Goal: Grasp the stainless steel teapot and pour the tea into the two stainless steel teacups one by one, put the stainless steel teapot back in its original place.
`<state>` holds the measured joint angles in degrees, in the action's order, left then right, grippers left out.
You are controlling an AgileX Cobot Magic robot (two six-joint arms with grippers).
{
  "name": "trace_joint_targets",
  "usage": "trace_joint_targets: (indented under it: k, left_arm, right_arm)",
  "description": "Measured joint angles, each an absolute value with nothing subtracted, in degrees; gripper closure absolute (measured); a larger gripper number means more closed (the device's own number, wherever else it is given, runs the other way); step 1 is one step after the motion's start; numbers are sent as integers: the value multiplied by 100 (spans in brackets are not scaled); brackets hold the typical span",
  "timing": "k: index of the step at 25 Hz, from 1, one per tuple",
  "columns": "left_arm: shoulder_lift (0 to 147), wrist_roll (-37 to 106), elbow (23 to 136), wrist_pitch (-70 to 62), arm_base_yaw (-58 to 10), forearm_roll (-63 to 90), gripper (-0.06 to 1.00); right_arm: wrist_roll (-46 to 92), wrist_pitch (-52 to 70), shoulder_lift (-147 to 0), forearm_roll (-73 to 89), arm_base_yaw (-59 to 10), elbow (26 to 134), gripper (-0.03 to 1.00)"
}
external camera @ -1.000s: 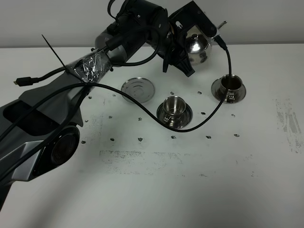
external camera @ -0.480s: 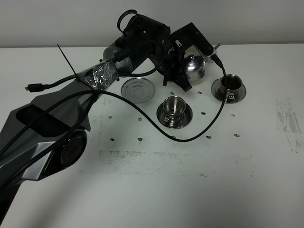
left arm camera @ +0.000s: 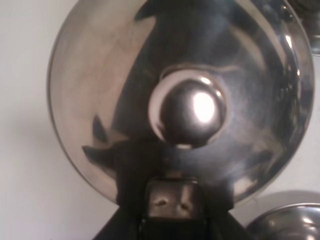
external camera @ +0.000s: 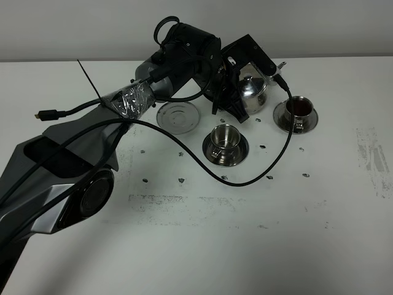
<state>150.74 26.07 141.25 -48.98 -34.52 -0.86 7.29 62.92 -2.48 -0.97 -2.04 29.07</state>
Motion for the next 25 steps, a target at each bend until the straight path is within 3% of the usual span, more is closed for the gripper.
trace_joint_targets:
  k: [25]
  left_arm:
    - [13416, 2147, 14130, -6801, -3410, -974, 75]
  right_arm:
    - [724, 6292, -248, -93, -204, 2907, 46]
